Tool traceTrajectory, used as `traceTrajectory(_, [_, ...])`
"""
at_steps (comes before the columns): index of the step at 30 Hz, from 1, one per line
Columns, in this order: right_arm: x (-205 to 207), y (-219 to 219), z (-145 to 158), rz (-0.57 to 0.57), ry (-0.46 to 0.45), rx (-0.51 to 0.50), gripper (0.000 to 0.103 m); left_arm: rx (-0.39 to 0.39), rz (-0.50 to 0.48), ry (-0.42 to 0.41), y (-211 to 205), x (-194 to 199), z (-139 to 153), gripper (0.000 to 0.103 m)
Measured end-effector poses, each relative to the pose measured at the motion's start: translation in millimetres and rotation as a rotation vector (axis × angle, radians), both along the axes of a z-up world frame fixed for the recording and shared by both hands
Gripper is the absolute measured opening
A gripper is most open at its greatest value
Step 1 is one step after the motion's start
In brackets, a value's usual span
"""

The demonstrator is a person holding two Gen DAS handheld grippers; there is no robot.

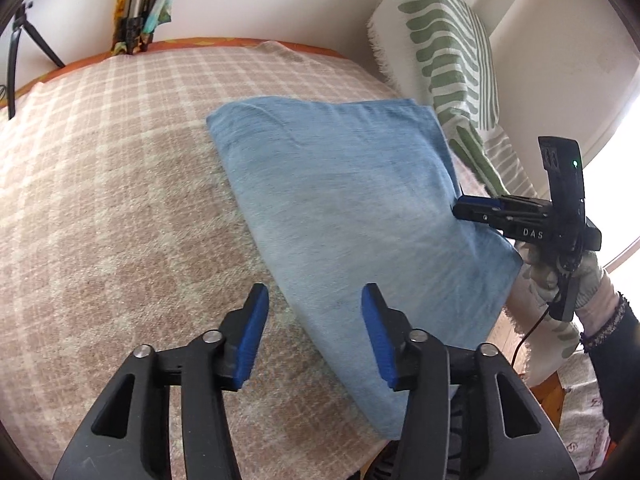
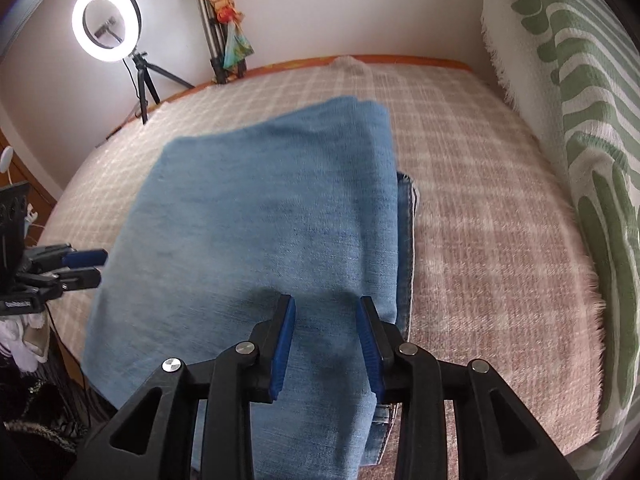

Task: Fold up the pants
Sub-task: 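Grasp the folded jeans bundle with the right gripper while the left gripper grasps it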

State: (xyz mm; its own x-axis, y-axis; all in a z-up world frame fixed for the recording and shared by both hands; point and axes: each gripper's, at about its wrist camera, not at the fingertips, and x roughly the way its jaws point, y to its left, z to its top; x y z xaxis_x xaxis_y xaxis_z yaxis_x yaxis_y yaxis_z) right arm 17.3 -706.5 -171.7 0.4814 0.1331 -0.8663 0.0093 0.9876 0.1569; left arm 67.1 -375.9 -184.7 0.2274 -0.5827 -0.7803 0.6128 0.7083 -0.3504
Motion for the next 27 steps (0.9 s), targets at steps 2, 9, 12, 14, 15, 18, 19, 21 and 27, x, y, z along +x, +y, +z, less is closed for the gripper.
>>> traceTrajectory(2, [2, 1, 1, 0.009, 0.002, -0.009, 0.035, -0.001, 0.01, 0.014, 0, 3, -1, 0.049])
traceTrajectory(9, [6, -18, 6, -0.028, -0.032, -0.018, 0.081, -0.018, 0.037, 0.064, -2, 18, -7, 0.054])
traceTrajectory(12, [14, -33, 1, -0.05, -0.029, 0.042, 0.082, -0.027, 0.046, 0.08, -5, 24, -10, 0.054])
traceTrajectory(14, [19, -40, -3, -0.058, -0.028, 0.08, 0.083, -0.032, 0.053, 0.088, -7, 27, -11, 0.054])
traceTrajectory(15, [22, -44, -5, -0.062, -0.029, 0.099, 0.083, -0.036, 0.056, 0.094, -8, 29, -12, 0.054])
traceTrajectory(18, [28, -53, -10, -0.066, -0.038, 0.155, 0.084, -0.045, 0.061, 0.109, -10, 34, -14, 0.054])
traceTrajectory(19, [30, -56, -11, -0.063, -0.039, 0.174, 0.084, -0.049, 0.062, 0.115, -10, 36, -15, 0.054])
traceTrajectory(21, [34, -60, -15, -0.054, -0.038, 0.203, 0.085, -0.054, 0.063, 0.125, -11, 38, -17, 0.054])
traceTrajectory(27, [38, -69, -27, -0.047, -0.028, 0.273, 0.087, -0.107, 0.081, 0.177, -13, 49, -24, 0.054])
